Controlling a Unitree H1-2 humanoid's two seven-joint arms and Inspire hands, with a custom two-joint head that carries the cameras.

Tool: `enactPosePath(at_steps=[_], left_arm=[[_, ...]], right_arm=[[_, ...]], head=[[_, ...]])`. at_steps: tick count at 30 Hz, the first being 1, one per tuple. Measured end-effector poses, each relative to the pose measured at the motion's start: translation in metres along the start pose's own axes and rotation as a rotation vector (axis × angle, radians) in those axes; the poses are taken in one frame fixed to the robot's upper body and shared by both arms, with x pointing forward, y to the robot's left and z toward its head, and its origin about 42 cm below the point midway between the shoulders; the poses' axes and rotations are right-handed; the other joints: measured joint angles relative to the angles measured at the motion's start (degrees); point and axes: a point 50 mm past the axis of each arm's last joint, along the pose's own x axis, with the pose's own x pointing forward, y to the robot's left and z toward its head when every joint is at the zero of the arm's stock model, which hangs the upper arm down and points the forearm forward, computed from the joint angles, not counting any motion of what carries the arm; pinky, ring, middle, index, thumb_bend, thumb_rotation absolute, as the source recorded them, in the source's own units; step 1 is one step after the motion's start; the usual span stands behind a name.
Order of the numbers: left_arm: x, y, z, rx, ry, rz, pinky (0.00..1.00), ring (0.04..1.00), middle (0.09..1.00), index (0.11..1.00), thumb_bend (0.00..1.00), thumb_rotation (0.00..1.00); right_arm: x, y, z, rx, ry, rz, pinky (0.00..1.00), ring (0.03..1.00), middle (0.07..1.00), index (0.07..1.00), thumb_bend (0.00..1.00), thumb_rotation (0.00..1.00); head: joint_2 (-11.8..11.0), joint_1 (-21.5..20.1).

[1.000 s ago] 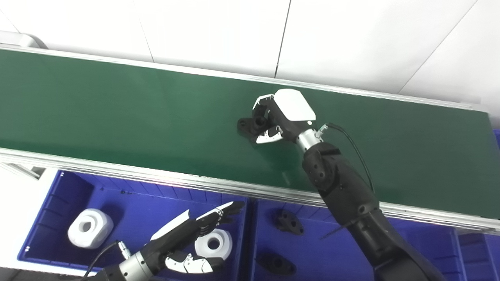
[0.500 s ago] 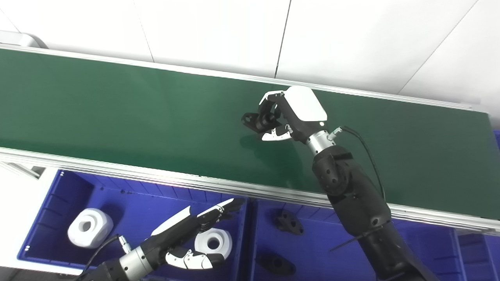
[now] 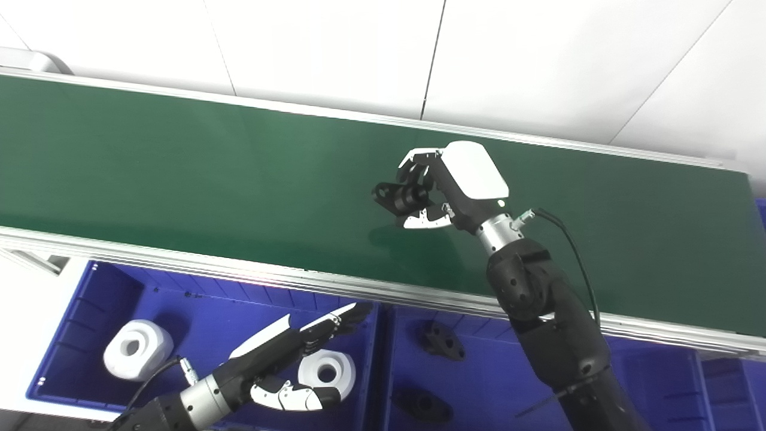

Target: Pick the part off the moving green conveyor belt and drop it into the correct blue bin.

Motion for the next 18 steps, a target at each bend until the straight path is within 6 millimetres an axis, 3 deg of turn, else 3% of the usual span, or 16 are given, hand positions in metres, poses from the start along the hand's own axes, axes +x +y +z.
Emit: enactPosePath(at_steps=[9, 18], left_arm=[[0.000, 0.000, -0.001, -0.001, -0.001, -0.005, 0.96, 0.997, 1.000, 0.987, 0.39, 0.55], [-0.001, 0.001, 0.000, 0.002, 0.001, -0.009, 0.97, 1.000, 1.000, 0.993, 0.38, 0.58]], right_arm=[[-0.021, 0.001, 0.003, 0.041, 0.007, -0.015, 0.36, 0.450, 0.486, 0.533, 0.50, 0.00], [-0.049, -0.009, 0.009, 0.092, 0.019, -0.088, 0.38, 0.435, 0.516, 0.520, 0.50, 0.00]], head=[[0.2, -0.7], [1.2, -2.4]])
